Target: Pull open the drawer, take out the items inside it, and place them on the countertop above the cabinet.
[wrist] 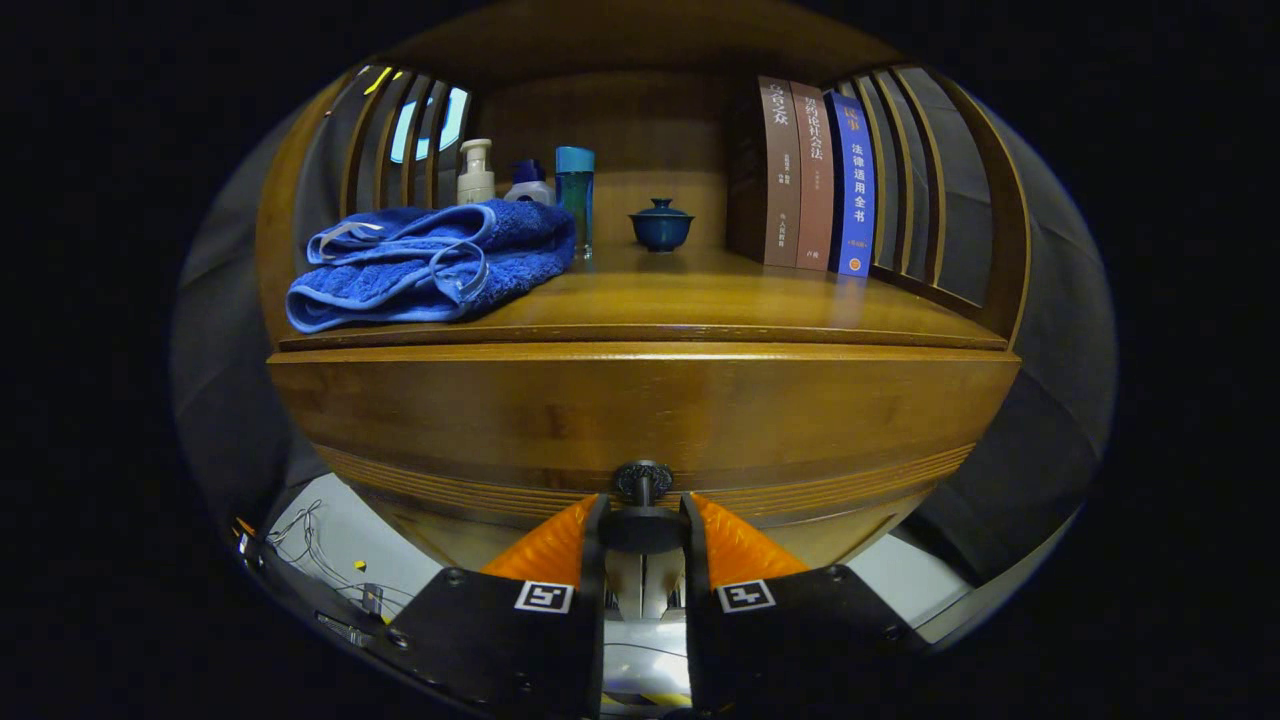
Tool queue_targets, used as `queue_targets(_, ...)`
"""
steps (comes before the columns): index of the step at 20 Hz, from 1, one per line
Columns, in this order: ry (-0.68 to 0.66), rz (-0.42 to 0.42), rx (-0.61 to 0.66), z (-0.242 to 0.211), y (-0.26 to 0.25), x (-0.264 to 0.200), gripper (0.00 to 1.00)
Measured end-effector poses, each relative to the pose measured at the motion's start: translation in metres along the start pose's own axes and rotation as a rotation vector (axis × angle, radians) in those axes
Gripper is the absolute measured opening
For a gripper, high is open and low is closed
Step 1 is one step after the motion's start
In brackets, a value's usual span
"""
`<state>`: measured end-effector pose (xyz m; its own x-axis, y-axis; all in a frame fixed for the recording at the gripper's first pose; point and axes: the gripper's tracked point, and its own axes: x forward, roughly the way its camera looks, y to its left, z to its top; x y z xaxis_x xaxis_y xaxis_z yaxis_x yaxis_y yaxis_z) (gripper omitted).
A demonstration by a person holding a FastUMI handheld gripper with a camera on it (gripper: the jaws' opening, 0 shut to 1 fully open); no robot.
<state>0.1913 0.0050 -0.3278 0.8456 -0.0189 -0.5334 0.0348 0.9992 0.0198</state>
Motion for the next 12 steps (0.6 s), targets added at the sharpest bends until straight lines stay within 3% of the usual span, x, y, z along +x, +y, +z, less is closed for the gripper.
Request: queue_targets(12,0.062,-0.002,0.003,-0.038,-0.001,-0.074,0.38)
